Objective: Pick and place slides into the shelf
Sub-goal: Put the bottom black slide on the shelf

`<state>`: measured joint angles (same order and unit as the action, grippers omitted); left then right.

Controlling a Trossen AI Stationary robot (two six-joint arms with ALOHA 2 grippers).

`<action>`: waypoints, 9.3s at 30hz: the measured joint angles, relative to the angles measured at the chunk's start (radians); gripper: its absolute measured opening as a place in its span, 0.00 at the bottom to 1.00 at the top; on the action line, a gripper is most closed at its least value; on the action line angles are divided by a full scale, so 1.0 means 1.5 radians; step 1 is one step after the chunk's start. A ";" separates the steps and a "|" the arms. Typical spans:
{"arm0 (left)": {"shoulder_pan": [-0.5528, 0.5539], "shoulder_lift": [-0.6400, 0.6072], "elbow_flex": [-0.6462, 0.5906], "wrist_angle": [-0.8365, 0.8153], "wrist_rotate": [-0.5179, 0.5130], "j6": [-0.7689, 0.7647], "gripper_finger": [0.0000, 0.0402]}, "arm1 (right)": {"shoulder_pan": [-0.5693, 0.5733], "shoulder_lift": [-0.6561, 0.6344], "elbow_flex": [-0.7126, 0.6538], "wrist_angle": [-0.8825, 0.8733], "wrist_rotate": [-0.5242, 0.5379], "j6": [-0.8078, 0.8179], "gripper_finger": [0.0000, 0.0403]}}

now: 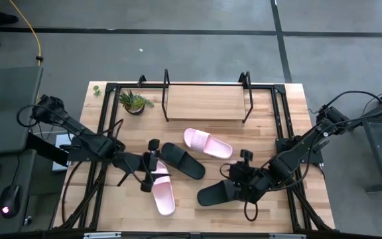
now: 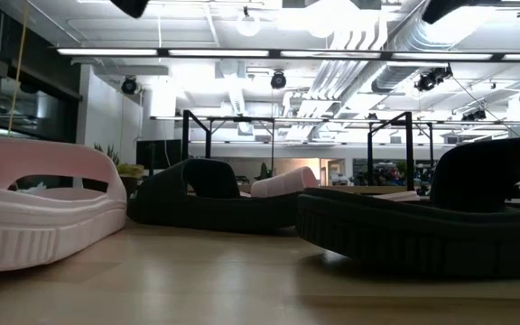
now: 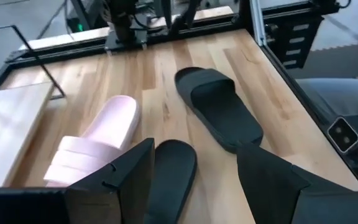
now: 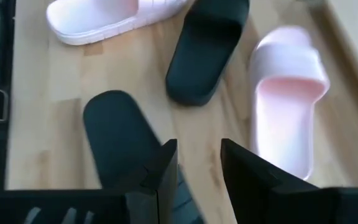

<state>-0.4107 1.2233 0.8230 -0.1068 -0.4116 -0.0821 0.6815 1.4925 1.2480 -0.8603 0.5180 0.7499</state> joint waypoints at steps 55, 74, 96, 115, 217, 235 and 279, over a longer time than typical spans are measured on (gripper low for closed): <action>0.012 0.056 0.001 0.089 0.070 0.097 0.53 | 0.091 0.035 -0.088 0.114 -0.032 0.396 0.29; 0.012 0.056 0.001 0.089 0.070 0.089 0.53 | 0.092 0.039 -0.087 0.376 -0.045 0.062 0.29; 0.012 0.056 0.001 0.020 0.037 0.084 0.53 | -0.005 0.228 0.188 -0.016 -0.012 0.301 0.29; 0.012 0.041 0.001 -0.095 0.028 0.032 0.53 | -0.018 0.530 0.666 -0.476 -0.081 0.447 0.29; 0.012 0.122 0.001 0.031 0.105 0.015 0.53 | -0.094 0.158 0.663 -0.474 0.230 0.072 0.29; 0.012 0.122 0.001 0.032 0.105 0.015 0.53 | 0.058 0.033 0.663 -0.474 0.527 -0.051 0.29; 0.012 0.122 0.001 0.035 0.105 0.016 0.53 | 0.043 0.021 0.663 -0.039 -0.077 -0.587 0.29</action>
<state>-0.3927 1.4059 0.8238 -0.0544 -0.2546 -0.0574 0.7456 1.5241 2.2429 -0.9186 0.4026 -0.1307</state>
